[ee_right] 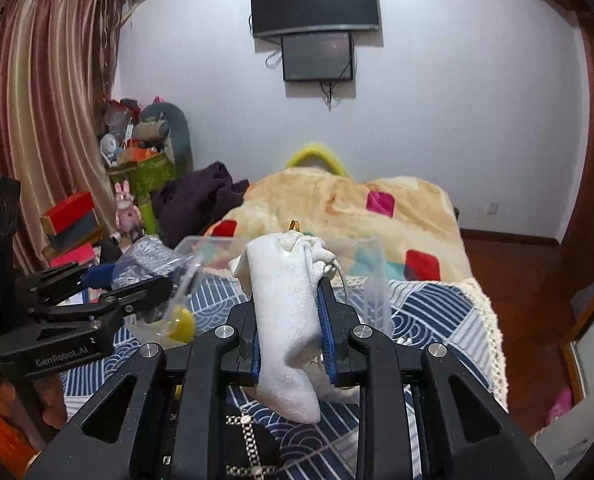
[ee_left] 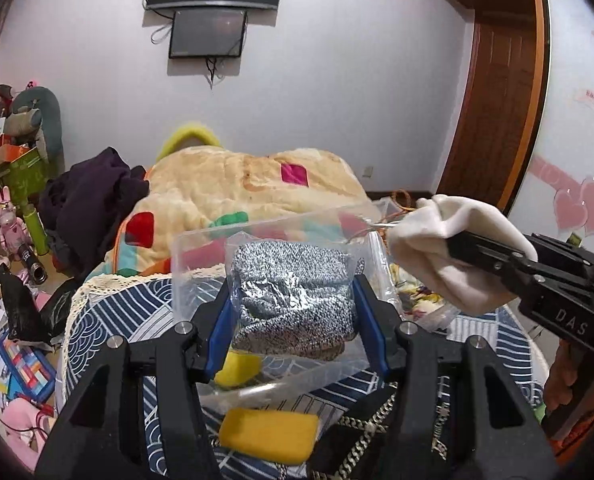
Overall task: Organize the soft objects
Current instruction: 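Release the silver pouch and white sock into the clear box with both grippers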
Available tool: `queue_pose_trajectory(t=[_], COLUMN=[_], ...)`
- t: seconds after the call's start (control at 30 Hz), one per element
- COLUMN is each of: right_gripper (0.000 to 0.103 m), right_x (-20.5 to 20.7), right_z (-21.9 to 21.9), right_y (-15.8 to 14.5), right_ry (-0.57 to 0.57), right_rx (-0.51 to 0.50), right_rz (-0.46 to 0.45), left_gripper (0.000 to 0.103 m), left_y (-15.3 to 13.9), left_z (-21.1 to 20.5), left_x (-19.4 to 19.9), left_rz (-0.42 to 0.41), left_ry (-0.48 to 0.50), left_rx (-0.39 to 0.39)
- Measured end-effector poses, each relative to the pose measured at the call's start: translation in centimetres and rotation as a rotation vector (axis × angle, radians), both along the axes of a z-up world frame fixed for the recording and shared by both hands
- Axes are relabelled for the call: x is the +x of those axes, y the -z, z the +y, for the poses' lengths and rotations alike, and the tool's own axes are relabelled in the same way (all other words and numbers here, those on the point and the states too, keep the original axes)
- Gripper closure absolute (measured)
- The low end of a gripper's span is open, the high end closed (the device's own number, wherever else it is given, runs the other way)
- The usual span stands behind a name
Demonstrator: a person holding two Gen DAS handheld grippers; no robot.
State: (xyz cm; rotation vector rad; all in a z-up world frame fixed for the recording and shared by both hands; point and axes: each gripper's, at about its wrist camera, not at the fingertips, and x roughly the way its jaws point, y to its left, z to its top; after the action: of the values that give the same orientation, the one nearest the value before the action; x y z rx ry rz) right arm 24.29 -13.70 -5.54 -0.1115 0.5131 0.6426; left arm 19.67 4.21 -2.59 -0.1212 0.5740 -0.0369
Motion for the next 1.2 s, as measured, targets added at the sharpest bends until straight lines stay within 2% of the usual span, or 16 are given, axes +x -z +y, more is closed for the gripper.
queue_pose_trajectory(t=[0.27,0.4,0.6,0.67,0.7,0.77,0.8,0.83,1.0,1.13,1.2], right_gripper=[0.082,0.082,0.08,0.078,0.075,0.062,0.049,0.043,0.036,0.025,0.02], right_x=[2.5,3.0,3.3,3.2,3.3,3.1,2.9,2.6,1.1,-0.8,-1.8], right_z=[1.6,1.6,2.1,2.1,2.2,1.8,1.5,1.1,-0.2,-0.7,-1.0], right_y=[2.3,2.7,3.0,2.9,2.8,2.6,2.4,2.1,0.6,-0.7,-0.9], right_ry=[0.005,0.004,-0.002,-0.002,0.002,0.015,0.022,0.028,0.033,0.034,0.025], right_rx=[-0.062,-0.062,-0.106,-0.117,-0.123,-0.134,-0.123,-0.111,-0.088,-0.075,-0.064], right_rz=[0.096,0.126,0.134,0.131,0.128,0.124,0.122,0.113,0.055,-0.002,-0.02], left_gripper=[0.048,0.048,0.04,0.034,0.032,0.023,0.021,0.019,0.018,0.009,0.008], left_y=[2.2,2.9,3.5,3.5,3.4,3.1,2.9,2.6,0.7,-0.4,-0.6], left_z=[-1.2,-1.3,-1.0,-1.0,-0.9,-0.9,-0.8,-0.7,-0.2,0.2,0.5], left_x=[3.5,4.2,4.5,4.3,4.0,3.5,3.2,2.8,0.4,-2.0,-3.1], left_rz=[0.086,0.108,0.135,0.139,0.133,0.12,0.11,0.101,0.05,0.008,-0.001], left_ry=[0.025,0.03,0.03,0.028,0.025,0.019,0.017,0.017,0.013,0.013,0.012], left_rx=[0.031,0.032,0.036,0.036,0.039,0.047,0.049,0.045,0.024,0.007,0.003])
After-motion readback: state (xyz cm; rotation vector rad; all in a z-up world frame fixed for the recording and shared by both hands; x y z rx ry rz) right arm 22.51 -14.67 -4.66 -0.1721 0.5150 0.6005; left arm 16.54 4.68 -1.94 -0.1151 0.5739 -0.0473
